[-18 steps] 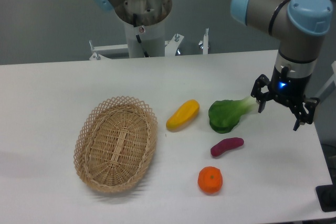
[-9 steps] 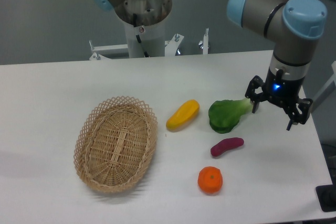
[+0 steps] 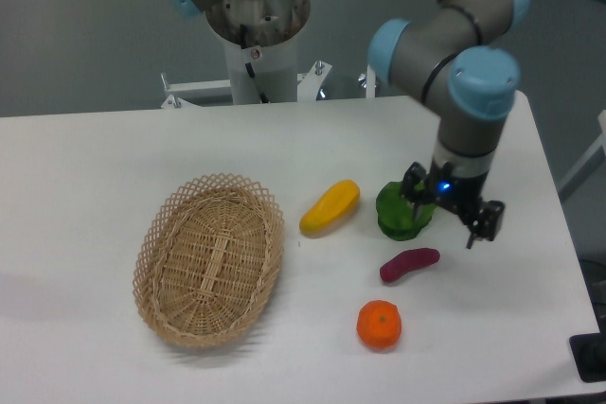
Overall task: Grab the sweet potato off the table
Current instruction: 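Lower the gripper over the purple sweet potato and close on it, then lift the held sweet potato up and away from the table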
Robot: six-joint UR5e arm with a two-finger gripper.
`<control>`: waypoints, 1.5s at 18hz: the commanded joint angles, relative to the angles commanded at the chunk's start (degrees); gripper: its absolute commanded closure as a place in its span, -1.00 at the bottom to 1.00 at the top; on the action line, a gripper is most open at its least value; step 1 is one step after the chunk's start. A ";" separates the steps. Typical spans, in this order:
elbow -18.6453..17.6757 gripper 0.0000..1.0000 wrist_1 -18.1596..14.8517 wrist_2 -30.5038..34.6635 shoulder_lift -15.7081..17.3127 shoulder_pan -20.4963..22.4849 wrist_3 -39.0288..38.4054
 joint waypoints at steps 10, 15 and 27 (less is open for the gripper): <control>-3.08 -1.00 6.15 2.02 -3.87 -3.17 4.93; -2.99 -1.00 6.50 3.34 -4.92 -3.87 4.93; -0.88 0.71 6.77 4.49 -4.93 -4.23 5.11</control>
